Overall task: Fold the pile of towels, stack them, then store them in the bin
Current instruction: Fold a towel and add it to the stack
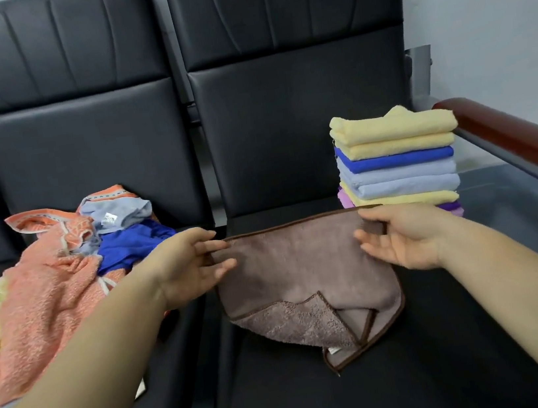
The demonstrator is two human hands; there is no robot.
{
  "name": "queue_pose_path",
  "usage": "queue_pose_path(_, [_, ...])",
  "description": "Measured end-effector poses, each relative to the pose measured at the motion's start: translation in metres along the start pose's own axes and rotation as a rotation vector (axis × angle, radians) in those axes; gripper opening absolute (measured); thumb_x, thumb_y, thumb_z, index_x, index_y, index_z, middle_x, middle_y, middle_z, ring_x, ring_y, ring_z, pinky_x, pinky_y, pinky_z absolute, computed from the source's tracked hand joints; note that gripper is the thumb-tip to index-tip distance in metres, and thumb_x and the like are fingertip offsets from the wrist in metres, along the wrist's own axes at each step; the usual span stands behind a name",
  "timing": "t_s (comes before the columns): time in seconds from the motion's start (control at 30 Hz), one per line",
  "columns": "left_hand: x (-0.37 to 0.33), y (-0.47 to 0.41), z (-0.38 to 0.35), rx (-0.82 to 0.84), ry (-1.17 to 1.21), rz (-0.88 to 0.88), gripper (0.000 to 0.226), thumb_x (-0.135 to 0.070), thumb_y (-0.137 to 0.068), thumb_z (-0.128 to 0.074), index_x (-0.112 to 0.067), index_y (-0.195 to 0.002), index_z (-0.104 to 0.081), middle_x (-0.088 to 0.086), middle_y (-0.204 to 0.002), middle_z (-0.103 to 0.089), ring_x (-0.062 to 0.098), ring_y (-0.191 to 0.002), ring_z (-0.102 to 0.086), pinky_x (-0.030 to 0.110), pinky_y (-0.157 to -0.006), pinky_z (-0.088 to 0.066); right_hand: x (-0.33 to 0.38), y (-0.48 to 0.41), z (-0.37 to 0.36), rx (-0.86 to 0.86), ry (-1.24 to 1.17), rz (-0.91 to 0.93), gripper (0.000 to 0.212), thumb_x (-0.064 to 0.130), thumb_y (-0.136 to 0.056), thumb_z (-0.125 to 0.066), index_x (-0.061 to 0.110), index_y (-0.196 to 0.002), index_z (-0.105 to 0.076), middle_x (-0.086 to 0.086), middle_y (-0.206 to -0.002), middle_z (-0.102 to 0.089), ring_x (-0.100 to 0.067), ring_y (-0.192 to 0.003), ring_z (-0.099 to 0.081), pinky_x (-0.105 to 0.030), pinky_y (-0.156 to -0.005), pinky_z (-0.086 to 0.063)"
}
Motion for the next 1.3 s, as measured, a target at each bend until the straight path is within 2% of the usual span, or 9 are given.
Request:
queue_pose_path(0.13, [-0.017,-0.006,-0.001,-0.044,0.11,-0.223,0.038,-0.021,-0.1,-0.051,-0.011,-0.135,-0.061,0.008,-0.133,-0.064,0.03,-0.122,-0.06,0.041,-0.105,-0.045,0.009,-0.01,-0.017,-0.047,0.175,0.151,0.026,0.018,-0.103,-0.063,0.02,-0.129,-0.063,0.0,-0.131,-0.068,-0.024,-0.121,-0.066,-0.041,-0.108,-0.049])
queue_pose_path(0.3, [-0.091,0.036,0.0,-0.057,0.212,-0.713,0.05,0.02,-0.094,-0.039,-0.009,-0.126,-0.065,0.004,-0.105,-0.076,0.011,-0.097,-0.071,0.024,-0.095,-0.055,0.081,0.007,-0.031,-0.002,-0.028,0.55,0.018,0.013,-0.106,-0.058,0.017,-0.122,-0.065,-0.005,-0.129,-0.07,-0.016,-0.124,-0.063,-0.035,-0.116,-0.041])
queue_pose_path(0.43, [-0.106,0.066,0.009,-0.106,-0.048,-0.873,0.041,0.006,-0.085,-0.063,-0.022,-0.112,-0.076,-0.001,-0.101,-0.078,0.01,-0.093,-0.071,0.025,-0.09,-0.053,0.106,0.027,-0.023,0.082,-0.056,0.65,0.024,0.011,-0.105,-0.058,0.016,-0.127,-0.067,-0.006,-0.132,-0.07,-0.017,-0.126,-0.065,-0.036,-0.111,-0.047])
queue_pose_path(0.57, [-0.064,0.051,0.01,-0.146,-0.453,-0.721,0.03,0.005,-0.092,-0.066,-0.018,-0.108,-0.076,-0.011,-0.081,-0.077,-0.006,-0.067,-0.065,0.007,-0.066,-0.048,0.053,0.01,-0.009,0.039,0.318,0.356,0.022,0.015,-0.104,-0.062,0.007,-0.123,-0.066,-0.02,-0.122,-0.071,-0.031,-0.118,-0.07,-0.044,-0.105,-0.055])
queue_pose_path(0.7, [0.011,0.007,0.02,-0.068,-0.835,-0.403,0.018,-0.01,-0.085,-0.079,-0.024,-0.097,-0.081,-0.009,-0.097,-0.079,0.003,-0.1,-0.071,0.004,-0.082,-0.047,-0.009,0.0,0.022,-0.075,1.1,0.079,0.015,0.029,-0.096,-0.073,0.015,-0.101,-0.075,-0.006,-0.086,-0.073,-0.013,-0.075,-0.065,-0.026,-0.066,-0.053])
queue_pose_path(0.77, [0.031,-0.001,0.026,-0.04,-0.901,-0.309,0.015,-0.017,-0.083,-0.081,-0.027,-0.095,-0.083,-0.013,-0.097,-0.079,0.005,-0.101,-0.071,0.011,-0.089,-0.049,-0.016,-0.001,0.022,-0.086,1.226,0.088,0.012,0.03,-0.092,-0.076,0.018,-0.093,-0.077,-0.001,-0.082,-0.072,-0.013,-0.074,-0.061,-0.028,-0.071,-0.052])
queue_pose_path(1.1, [0.032,0.0,0.044,-0.112,-0.366,-0.251,0.015,-0.012,-0.085,-0.075,-0.003,-0.097,-0.08,0.025,-0.094,-0.071,0.023,-0.075,-0.066,0.031,-0.066,-0.055,0.008,0.019,-0.006,-0.076,1.156,0.382,0.017,0.031,-0.097,-0.07,0.018,-0.086,-0.071,-0.002,-0.085,-0.069,-0.016,-0.08,-0.063,-0.033,-0.069,-0.052])
queue_pose_path(1.2, [0.052,0.004,0.046,-0.109,-0.252,-0.058,0.018,-0.013,-0.09,-0.068,-0.004,-0.104,-0.075,0.011,-0.09,-0.071,0.016,-0.062,-0.067,0.025,-0.053,-0.054,-0.012,0.015,0.004,-0.027,1.103,0.188,0.015,0.028,-0.098,-0.068,0.016,-0.092,-0.073,-0.005,-0.09,-0.07,-0.018,-0.081,-0.064,-0.031,-0.067,-0.05])
queue_pose_path(1.3, [0.074,0.009,0.043,-0.01,-0.348,0.118,0.019,-0.02,-0.092,-0.064,-0.012,-0.105,-0.075,0.003,-0.089,-0.075,0.014,-0.067,-0.069,0.025,-0.064,-0.052,-0.042,0.012,0.019,0.024,0.922,-0.073,0.009,0.02,-0.097,-0.068,0.014,-0.096,-0.074,-0.008,-0.096,-0.075,-0.023,-0.089,-0.07,-0.035,-0.073,-0.057])
Point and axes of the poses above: each hand's wrist, its own y-axis away from the middle knuckle, its own z-axis out of the back of the hand, x = y × z, the point moved 10 cm from there along -y, towards the middle knuckle
